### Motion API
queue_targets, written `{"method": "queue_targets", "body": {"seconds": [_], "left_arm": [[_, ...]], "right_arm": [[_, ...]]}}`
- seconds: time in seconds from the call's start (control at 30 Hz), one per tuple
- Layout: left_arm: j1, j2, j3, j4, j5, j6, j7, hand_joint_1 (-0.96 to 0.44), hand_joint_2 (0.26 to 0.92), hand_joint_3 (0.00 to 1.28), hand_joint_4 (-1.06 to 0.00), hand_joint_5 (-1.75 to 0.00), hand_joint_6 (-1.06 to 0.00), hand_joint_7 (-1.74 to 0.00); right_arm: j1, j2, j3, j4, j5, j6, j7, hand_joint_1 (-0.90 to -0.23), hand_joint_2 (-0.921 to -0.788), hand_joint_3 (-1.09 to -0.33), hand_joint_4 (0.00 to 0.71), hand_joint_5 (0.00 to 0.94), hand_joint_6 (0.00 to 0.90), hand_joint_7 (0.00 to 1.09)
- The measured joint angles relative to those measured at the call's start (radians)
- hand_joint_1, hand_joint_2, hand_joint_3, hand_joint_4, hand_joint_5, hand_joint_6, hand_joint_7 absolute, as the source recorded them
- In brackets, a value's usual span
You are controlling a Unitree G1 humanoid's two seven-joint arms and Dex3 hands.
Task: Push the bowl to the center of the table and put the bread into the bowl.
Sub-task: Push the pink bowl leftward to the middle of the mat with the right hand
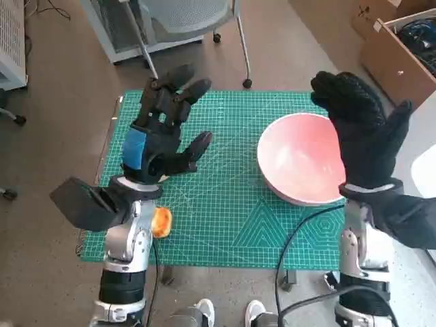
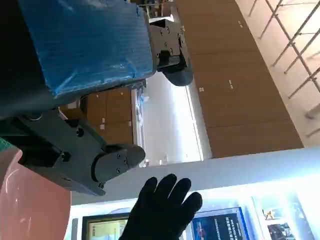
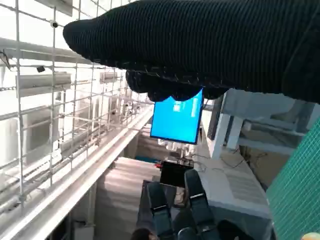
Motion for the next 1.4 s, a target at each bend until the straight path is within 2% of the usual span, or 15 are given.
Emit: {"method": "queue_targets", "body": {"seconds": [0.67, 0.93, 1.27, 1.4], "left_arm": [[0.000, 0.001, 0.001, 0.000, 0.000, 0.000, -0.002, -0.11, 0.658, 0.71, 0.00, -0.70, 0.00, -0.85], [0.000, 0.001, 0.001, 0.000, 0.000, 0.000, -0.009, -0.11, 0.660, 0.71, 0.00, -0.70, 0.00, -0.85], [0.000, 0.003, 0.000, 0.000, 0.000, 0.000, -0.010, -0.11, 0.661, 0.71, 0.00, -0.71, 0.00, -0.84], [0.000, 0.002, -0.001, 0.000, 0.000, 0.000, -0.010, -0.11, 0.661, 0.71, 0.00, -0.71, 0.00, -0.84]], "right_arm": [[0.000, 0.001, 0.000, -0.002, 0.005, 0.000, 0.001, -0.550, -0.921, -0.559, 0.305, 0.001, 0.156, 0.48], [0.001, 0.001, -0.005, -0.006, 0.016, 0.000, 0.001, -0.545, -0.921, -0.564, 0.308, 0.002, 0.155, 0.49], [0.001, -0.018, -0.046, -0.004, 0.028, 0.000, 0.015, -0.549, -0.921, -0.558, 0.305, 0.001, 0.150, 0.50], [0.000, -0.032, -0.078, 0.014, 0.051, -0.007, 0.031, -0.551, -0.921, -0.557, 0.306, 0.001, 0.147, 0.50]]}}
